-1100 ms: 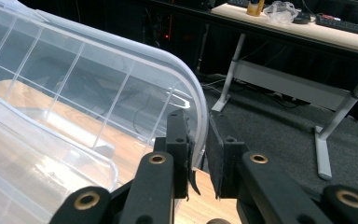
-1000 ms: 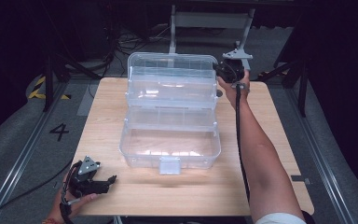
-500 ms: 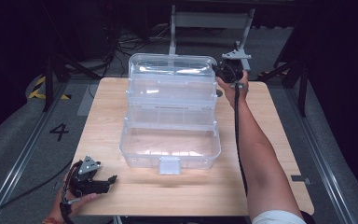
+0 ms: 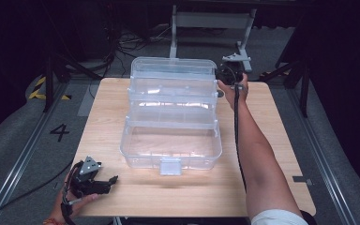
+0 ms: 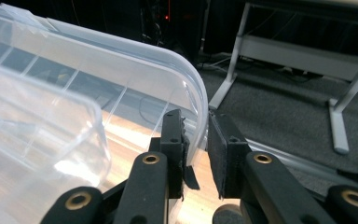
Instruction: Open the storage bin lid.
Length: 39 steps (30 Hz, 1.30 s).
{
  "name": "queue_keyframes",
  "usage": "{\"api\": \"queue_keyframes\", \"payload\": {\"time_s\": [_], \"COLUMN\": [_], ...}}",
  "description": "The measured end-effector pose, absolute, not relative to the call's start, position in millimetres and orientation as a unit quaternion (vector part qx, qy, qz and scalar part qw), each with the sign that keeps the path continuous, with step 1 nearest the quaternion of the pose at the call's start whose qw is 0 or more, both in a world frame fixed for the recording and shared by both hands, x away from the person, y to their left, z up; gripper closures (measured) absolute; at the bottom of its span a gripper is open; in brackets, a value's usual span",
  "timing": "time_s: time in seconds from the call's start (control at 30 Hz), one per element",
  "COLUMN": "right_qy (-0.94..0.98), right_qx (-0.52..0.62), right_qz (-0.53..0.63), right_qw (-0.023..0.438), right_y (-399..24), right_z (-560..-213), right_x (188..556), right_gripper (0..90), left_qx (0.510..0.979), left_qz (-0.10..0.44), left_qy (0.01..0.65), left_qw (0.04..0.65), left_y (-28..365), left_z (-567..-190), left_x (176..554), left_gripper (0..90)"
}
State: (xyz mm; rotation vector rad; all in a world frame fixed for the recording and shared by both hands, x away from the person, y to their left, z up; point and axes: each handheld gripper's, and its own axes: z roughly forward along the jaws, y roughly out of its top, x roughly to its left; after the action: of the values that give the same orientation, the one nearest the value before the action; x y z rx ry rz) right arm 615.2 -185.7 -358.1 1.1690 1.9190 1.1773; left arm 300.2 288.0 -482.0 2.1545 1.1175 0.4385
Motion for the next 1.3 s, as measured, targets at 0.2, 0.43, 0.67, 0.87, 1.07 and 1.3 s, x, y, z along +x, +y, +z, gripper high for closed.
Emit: {"api": "queue_keyframes", "payload": {"time_s": [0.2,0.43,0.67,0.87,1.07,1.3], "right_qy": [0.735,0.742,0.741,0.747,0.753,0.758], "right_qx": [0.456,0.45,0.444,0.427,0.413,0.405], "right_qz": [0.429,0.424,0.429,0.429,0.426,0.423], "right_qw": [0.26,0.258,0.264,0.276,0.285,0.288], "right_y": [-190.3,-188.4,-191.1,-190.9,-190.9,-191.3], "right_z": [-376.0,-378.5,-371.6,-363.0,-356.7,-351.6], "right_x": [619.4,617.8,613.9,607.2,600.7,592.3], "right_gripper": [83.2,83.4,83.1,83.0,83.0,82.9], "left_qx": [0.824,0.825,0.825,0.825,0.825,0.826], "left_qz": [0.166,0.167,0.167,0.167,0.167,0.168], "left_qy": [0.428,0.427,0.427,0.427,0.427,0.426], "left_qw": [0.333,0.331,0.33,0.331,0.331,0.329], "left_y": [287.8,287.9,288.0,287.9,288.0,288.3], "left_z": [-482.1,-481.8,-481.8,-481.8,-481.8,-481.7], "left_x": [300.3,300.7,300.7,300.7,300.7,300.8], "left_gripper": [15.5,15.4,15.4,15.4,15.4,15.5]}}
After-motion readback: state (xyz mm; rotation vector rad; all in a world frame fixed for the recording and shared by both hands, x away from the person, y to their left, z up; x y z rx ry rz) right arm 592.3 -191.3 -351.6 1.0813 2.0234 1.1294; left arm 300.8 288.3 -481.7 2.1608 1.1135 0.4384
